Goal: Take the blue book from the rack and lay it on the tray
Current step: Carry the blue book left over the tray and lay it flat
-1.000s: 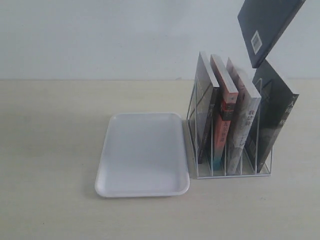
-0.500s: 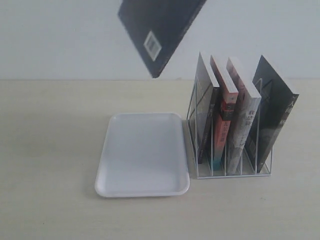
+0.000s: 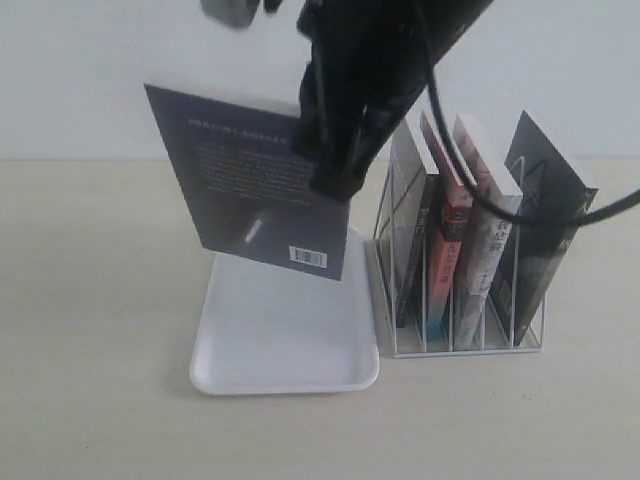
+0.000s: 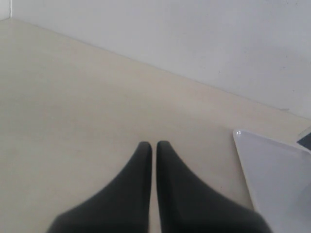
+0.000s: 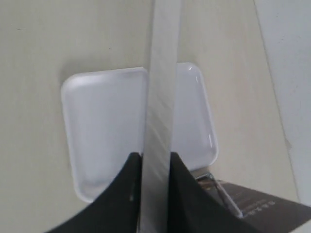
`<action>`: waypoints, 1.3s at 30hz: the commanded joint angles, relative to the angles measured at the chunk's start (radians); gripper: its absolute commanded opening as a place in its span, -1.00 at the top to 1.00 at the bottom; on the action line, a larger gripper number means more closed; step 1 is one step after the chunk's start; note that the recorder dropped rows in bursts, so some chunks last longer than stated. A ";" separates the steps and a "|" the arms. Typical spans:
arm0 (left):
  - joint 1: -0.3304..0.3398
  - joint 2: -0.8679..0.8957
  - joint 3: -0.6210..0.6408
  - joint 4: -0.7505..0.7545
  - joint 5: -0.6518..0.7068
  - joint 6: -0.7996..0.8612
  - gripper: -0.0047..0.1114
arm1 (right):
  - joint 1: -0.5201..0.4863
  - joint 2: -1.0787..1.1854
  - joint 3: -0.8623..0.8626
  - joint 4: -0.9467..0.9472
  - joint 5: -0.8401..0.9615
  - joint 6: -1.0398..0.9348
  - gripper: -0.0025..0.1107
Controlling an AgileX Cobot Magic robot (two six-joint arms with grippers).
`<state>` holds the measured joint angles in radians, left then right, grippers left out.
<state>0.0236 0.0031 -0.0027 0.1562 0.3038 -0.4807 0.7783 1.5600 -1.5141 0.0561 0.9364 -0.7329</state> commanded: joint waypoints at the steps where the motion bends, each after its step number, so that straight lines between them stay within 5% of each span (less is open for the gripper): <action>1: 0.002 -0.003 0.003 0.000 -0.011 0.004 0.85 | -0.001 0.008 0.117 -0.086 -0.322 -0.031 0.96; 8: 0.002 -0.003 0.003 0.000 -0.011 0.004 0.85 | -0.001 0.065 0.241 -0.165 -0.561 -0.105 0.96; 21: 0.002 -0.003 0.003 0.000 -0.011 0.004 0.85 | -0.001 0.106 0.307 -0.318 -0.702 -0.103 0.96; 39: 0.002 -0.003 0.003 0.000 -0.011 0.004 0.85 | -0.015 0.200 0.307 -0.404 -0.621 -0.086 0.96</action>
<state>0.0236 0.0031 -0.0027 0.1562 0.3038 -0.4807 0.7783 1.7520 -1.2030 -0.3141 0.3051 -0.8265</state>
